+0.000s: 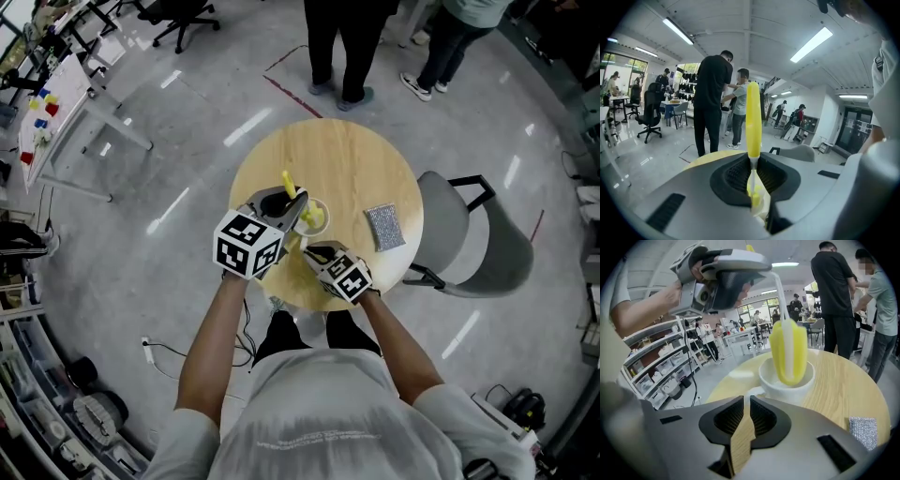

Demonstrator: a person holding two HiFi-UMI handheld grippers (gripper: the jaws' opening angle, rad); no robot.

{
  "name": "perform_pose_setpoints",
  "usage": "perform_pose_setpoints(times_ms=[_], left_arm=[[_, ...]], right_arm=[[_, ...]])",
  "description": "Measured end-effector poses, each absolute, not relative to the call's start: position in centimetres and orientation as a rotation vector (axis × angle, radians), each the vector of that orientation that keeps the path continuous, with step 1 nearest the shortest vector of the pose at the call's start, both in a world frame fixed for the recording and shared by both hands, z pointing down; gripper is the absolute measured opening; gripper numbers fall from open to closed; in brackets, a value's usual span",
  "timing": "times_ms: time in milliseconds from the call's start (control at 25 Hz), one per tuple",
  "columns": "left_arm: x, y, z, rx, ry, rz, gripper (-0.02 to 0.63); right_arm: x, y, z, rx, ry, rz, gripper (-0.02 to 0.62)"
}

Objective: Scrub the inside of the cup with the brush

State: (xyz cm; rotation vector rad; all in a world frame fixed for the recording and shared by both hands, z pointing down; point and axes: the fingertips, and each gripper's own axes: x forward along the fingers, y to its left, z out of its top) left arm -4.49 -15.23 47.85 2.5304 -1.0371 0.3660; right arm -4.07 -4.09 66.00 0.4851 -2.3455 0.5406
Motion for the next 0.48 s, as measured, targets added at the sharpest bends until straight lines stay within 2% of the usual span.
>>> perform_pose_setpoints(times_ms=[80,120,280,320,480], left_arm=[[-4.2,-15.0,49.6,2.518,-1.023,0.379,0.049],[-4.1,-15.0,50.3,2.512,-1.020,0.382,0.049],[-3.9,-15.4,52.7,2.487,-1.023,0.386,0.049],[-3.8,-15.6,53.0,2.482,-1.024,0.385,0.049],[-3.5,-16.1,54.0,2.485,-1.022,0.406,0.049]], right_arm=[[-2.8,-4.4,66.1,0.514,-2.363,0.575,0.079],[-2.0,-4.8,66.2,0.536,-2.366,0.608,0.106],[1.2,-7.4,66.9,0.646,-2.339,0.632,0.297],[1.4,-8.0,66.9,0.651,-2.341,0.606,0.326],[0.6,-10.0,66.5,0.594,-2.373,0.501,0.354]])
